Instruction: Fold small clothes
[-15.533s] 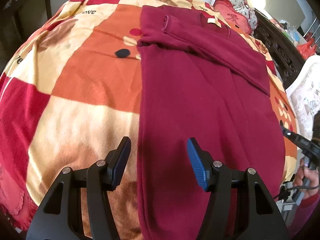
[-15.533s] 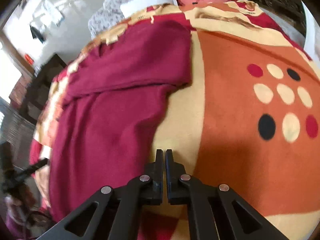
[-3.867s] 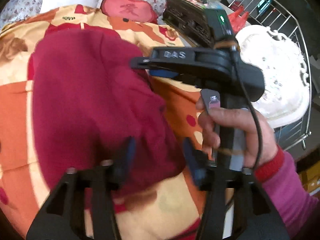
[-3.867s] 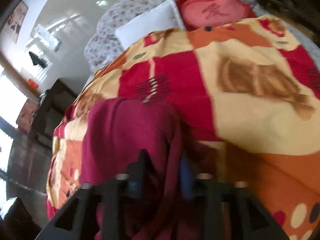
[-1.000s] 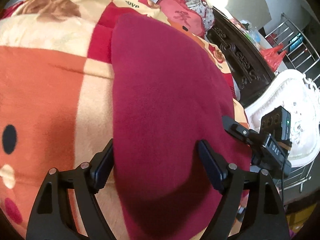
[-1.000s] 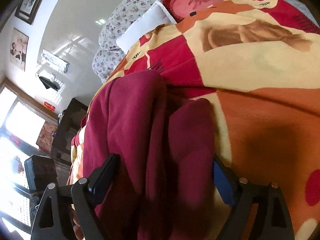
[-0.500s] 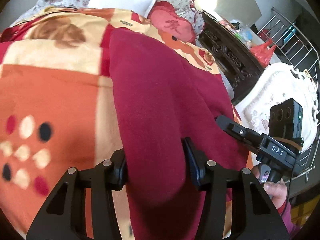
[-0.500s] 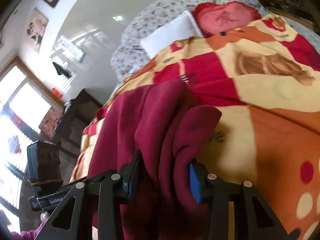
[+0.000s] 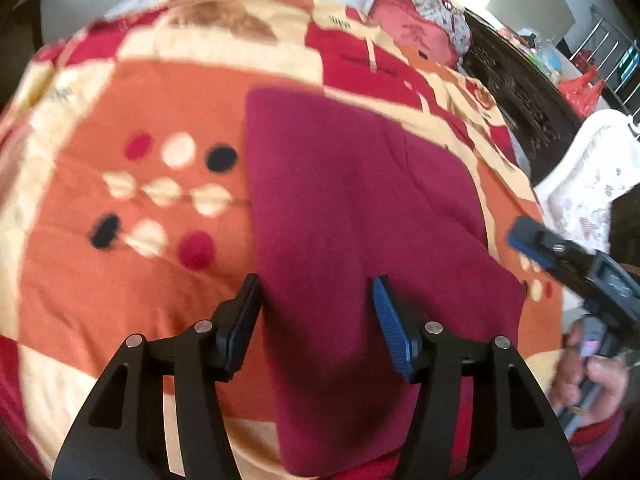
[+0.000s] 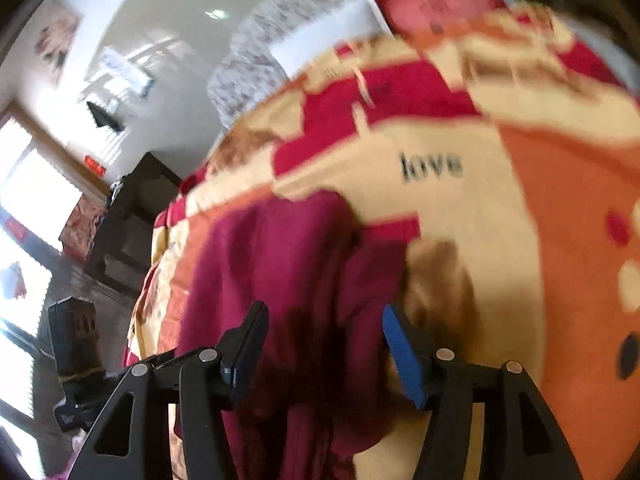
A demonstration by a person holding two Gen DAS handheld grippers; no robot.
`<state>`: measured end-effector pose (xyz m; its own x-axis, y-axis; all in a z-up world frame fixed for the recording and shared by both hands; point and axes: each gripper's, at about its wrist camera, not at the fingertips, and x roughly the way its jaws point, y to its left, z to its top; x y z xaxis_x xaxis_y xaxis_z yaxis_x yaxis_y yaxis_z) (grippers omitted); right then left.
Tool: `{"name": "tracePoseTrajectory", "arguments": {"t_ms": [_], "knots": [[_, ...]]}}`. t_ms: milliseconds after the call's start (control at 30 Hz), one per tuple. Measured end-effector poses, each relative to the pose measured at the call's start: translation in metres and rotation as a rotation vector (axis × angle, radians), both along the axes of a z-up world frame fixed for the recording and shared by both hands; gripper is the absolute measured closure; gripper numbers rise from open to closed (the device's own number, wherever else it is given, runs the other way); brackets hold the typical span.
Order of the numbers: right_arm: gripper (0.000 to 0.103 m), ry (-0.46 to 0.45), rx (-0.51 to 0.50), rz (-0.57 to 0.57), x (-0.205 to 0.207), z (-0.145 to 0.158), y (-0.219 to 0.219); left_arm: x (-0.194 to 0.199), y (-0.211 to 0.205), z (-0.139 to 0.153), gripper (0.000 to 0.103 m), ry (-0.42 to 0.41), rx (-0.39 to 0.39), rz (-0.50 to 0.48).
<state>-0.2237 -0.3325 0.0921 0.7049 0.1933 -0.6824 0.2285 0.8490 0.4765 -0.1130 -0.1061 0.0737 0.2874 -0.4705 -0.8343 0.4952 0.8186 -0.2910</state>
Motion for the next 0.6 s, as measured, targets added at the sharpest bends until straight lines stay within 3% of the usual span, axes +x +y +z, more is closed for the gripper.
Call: {"name": "tracePoseTrajectory", "arguments": {"t_ms": [67,200,300,400,600], "knots": [[0.051,-0.023,-0.06,0.076,0.006,0.015,0.018,-0.002,0.002,0.011,0.046,-0.06,0.011,0.014],[0.058,-0.021,-0.093,0.198,0.024,0.017,0.054,0.003,-0.006,0.014,0.045,-0.07,0.022,0.023],[0.058,0.051,-0.175,0.177,0.025,-0.001,0.058,0.005,-0.014,0.008,0.045,-0.077,0.047,0.029],[0.058,0.164,-0.184,0.169,0.025,-0.031,0.045,0.0,-0.016,0.004,0.045,-0.093,0.058,0.027],[0.058,0.146,-0.185,0.135,0.017,-0.033,0.041,-0.006,-0.017,0.003,0.045,-0.135,0.055,0.048]]}}
